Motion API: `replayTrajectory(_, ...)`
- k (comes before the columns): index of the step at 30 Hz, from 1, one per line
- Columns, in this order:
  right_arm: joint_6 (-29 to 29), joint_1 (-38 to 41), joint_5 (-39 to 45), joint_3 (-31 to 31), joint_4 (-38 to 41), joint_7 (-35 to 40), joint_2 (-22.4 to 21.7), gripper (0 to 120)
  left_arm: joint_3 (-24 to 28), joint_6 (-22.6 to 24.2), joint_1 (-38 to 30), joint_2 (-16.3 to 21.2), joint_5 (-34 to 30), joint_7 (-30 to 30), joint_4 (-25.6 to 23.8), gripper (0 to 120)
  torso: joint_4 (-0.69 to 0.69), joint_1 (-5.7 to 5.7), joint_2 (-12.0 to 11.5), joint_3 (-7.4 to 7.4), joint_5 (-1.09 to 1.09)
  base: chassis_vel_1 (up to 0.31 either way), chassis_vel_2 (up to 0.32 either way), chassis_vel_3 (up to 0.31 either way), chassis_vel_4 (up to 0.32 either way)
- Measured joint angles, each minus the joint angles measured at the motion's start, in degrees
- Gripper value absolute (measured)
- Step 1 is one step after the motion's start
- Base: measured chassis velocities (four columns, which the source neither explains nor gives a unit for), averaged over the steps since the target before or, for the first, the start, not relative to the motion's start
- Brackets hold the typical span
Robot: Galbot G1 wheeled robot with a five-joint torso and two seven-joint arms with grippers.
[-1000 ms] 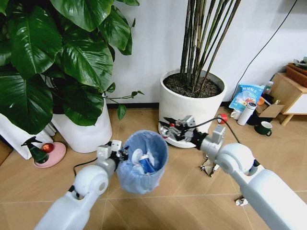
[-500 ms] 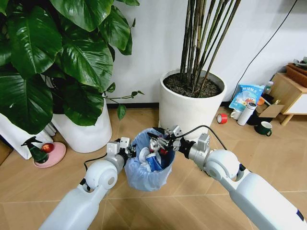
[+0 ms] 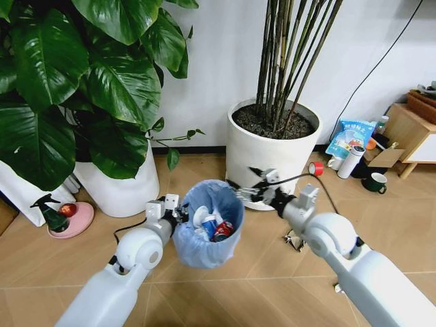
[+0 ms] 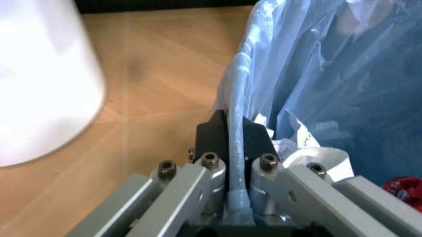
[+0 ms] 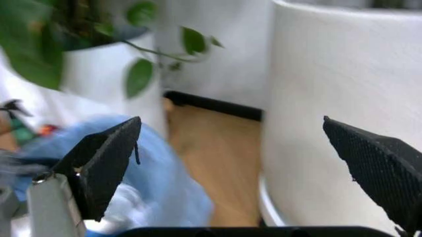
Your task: Pick up the trash bin and place the garbage on the floor into it.
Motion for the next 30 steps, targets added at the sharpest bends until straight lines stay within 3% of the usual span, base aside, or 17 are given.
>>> replayTrajectory(5,-1.0,-4.8,-3.1,3.2,-0.2,4.1,1.4,100,-3.1,-1.0,4.0,-0.1,4.4,0.7,-2.3,0,0.05,0.0,0.0,0.0,0.01,0.0,0.0,0.0,0.0)
replayTrajectory(16,-3.4,-19.5,-9.4,14.7,1.5,7.6,7.1,100,-4.8,-1.2,8.2,0.1,5.7,0.4,-5.7,0,0.02,0.0,0.0,0.0,0.01,0.0,0.0,0.0,0.0)
replayTrajectory(30,-2.9,-22.0,-13.3,18.0,-3.3,7.1,12.4,100,-4.9,-1.5,10.8,-0.5,6.3,0.5,-7.7,0,0.03,0.0,0.0,0.0,0.0,-0.026,-0.026,0.026,0.036)
